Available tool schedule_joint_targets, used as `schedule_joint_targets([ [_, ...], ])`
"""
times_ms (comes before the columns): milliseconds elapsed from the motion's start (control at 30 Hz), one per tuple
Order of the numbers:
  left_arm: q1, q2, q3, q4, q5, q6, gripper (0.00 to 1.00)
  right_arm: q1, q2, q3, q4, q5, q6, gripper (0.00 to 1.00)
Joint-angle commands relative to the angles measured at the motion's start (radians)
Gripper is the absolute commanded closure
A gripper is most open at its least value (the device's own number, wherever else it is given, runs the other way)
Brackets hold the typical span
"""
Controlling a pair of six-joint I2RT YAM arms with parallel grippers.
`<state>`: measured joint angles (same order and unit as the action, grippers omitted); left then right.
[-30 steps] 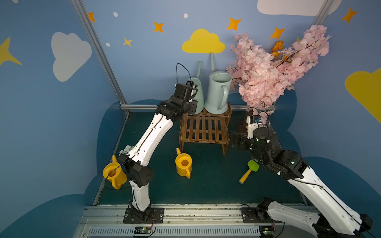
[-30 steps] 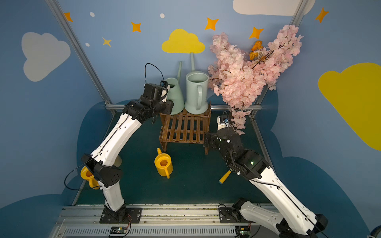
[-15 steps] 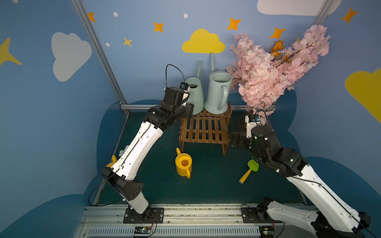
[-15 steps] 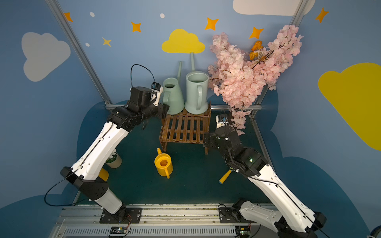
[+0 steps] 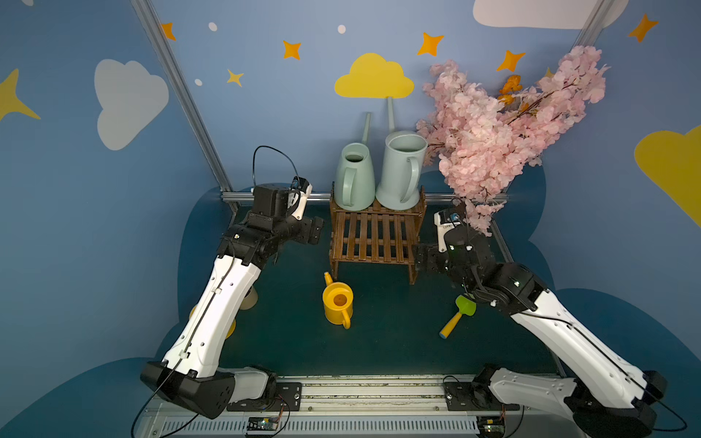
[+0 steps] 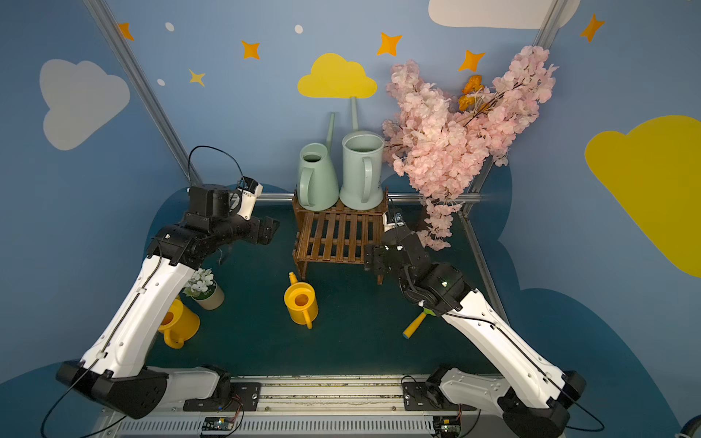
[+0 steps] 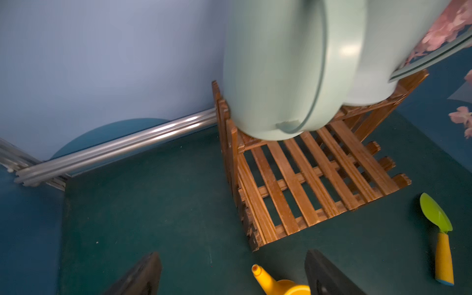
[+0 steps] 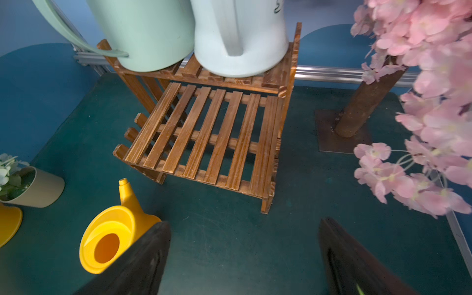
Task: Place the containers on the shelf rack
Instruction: 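Place the container on the shelf, then pick up a container from the center of the board.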
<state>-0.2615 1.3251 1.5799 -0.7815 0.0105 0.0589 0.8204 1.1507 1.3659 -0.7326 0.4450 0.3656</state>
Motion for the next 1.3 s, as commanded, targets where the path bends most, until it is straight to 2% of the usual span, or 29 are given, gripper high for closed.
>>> schedule_joint_targets([
  [0,0.057,-0.034,-0.088,-0.040,0.139,0.062,0.05,0.051,0.062,0.039,-0.020,-0.018,-0.003,0.10],
  [200,0.179,-0.100,-0.233,-0.041,0.200,0.135,0.00,0.261,0.186,0.012,-0.009,0.063,0.005,0.10],
  [367,0.256,-0.156,-0.329,-0.033,0.232,0.179,0.00,0.484,0.309,0.005,-0.018,0.200,0.187,0.10],
  [500,0.278,-0.194,-0.398,-0.014,0.231,0.194,0.00,0.623,0.431,0.004,-0.003,0.247,0.323,0.11],
  [633,0.281,-0.211,-0.439,0.019,0.267,0.186,0.00,0.718,0.524,-0.038,0.102,0.345,0.343,0.12],
  [800,0.281,-0.216,-0.462,0.041,0.277,0.177,0.00,0.745,0.559,-0.180,0.362,0.369,0.350,0.16],
  [1033,0.283,-0.237,-0.513,0.083,0.270,0.187,0.00,0.740,0.591,-0.277,0.489,0.463,0.390,0.18],
  [1133,0.283,-0.239,-0.536,0.107,0.286,0.181,0.00,0.729,0.603,-0.326,0.584,0.469,0.371,0.20],
  [1267,0.283,-0.235,-0.558,0.137,0.310,0.177,0.00,0.706,0.612,-0.447,0.812,0.450,0.310,0.23],
])
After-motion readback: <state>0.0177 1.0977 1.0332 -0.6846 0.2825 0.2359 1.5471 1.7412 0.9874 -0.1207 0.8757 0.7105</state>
